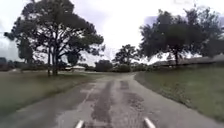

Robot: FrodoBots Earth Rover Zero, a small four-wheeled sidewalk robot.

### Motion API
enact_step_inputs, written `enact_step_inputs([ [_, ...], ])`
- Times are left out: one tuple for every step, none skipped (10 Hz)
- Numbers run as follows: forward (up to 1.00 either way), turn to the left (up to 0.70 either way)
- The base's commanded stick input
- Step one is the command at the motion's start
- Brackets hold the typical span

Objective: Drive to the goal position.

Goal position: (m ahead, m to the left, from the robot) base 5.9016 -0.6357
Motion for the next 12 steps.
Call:
enact_step_inputs([
  [0.70, 0.00],
  [0.70, 0.00],
  [0.70, 0.00],
  [0.70, 0.00],
  [0.70, 0.00],
  [0.70, 0.00],
  [0.70, 0.00],
  [0.70, 0.00],
  [0.70, 0.00],
  [0.70, 0.00],
  [0.70, 0.00],
  [0.70, 0.00],
])
